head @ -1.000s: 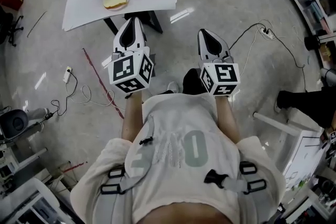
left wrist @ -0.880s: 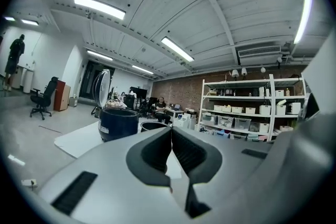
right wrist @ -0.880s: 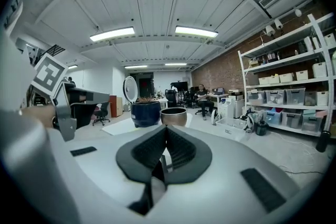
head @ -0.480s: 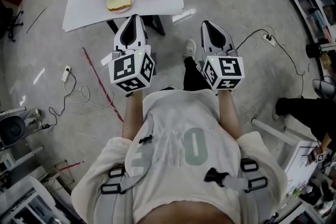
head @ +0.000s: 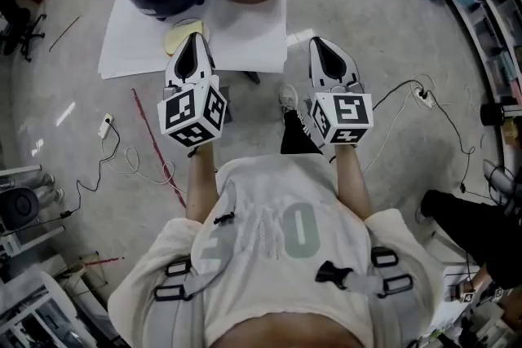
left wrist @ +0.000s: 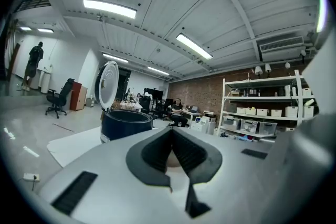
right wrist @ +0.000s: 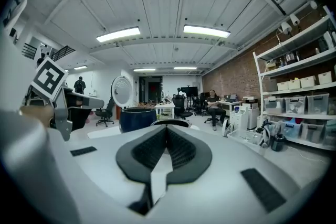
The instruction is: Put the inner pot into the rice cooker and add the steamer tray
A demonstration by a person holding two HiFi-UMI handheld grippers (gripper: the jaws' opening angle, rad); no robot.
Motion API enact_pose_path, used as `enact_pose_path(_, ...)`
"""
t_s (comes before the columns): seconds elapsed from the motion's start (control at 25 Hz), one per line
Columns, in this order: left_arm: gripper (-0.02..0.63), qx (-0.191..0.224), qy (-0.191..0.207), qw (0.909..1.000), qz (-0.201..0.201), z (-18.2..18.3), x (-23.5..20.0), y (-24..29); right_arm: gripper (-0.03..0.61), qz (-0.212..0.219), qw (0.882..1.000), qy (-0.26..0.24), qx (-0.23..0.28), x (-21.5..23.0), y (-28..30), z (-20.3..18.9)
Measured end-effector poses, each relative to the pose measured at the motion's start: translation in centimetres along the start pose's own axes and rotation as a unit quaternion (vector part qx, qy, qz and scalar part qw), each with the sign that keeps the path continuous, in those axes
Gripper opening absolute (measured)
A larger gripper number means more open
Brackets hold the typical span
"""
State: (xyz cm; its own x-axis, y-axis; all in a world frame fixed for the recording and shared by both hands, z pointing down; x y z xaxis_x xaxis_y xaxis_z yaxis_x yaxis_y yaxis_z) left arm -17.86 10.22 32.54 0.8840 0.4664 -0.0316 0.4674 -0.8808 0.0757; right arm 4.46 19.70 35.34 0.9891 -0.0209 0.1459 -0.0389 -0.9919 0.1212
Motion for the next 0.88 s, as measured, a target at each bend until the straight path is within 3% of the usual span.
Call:
enact_pose_path(0.24,0.021,-0.003,0.014,0.9987,0.049,1.5,1.1,11.8,0.009,0.041,0.999,-0.006,-0.013,7.8,11.3,3.8)
enact_pose_path(0.44,0.021,0.004,-0.001,0.9948,0.101,2.9,0.4,19.0,0.009,0.08,0.997,-0.015,-0.015,12.5,19.4,6.6)
enact_pose_path(0.56,0.021,0.004,-0.005,0.9905,0.137,3.4,0.1,20.8,0.008,0.112,0.993,-0.012,-0.019,14.1,23.0,7.3)
enact_pose_path(0.68,0.021,0.007,-0.013,0.9888,0.149,3.1,0.1,22.3,0.009,0.122,0.992,-0.01,-0.024,15.1,26.0,6.9)
enact_pose_path(0.88,0.021,0.002,-0.024,0.9822,0.186,2.7,-0.5,22.6,0.008,0.16,0.987,-0.009,-0.033,14.5,28.9,6.9)
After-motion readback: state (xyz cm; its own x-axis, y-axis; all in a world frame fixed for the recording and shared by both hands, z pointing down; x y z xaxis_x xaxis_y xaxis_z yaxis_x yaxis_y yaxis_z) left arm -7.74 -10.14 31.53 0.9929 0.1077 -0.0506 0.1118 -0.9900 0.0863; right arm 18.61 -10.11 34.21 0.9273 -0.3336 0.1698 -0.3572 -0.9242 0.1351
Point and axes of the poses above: the fingertips, and each gripper's own axes: y forward along the fingers, x to its right, z out of its top, the point moved 4 cm from there along -y, backward along the fingers, and after that the axes turned 7 degrees about y, right-handed, at the moved point
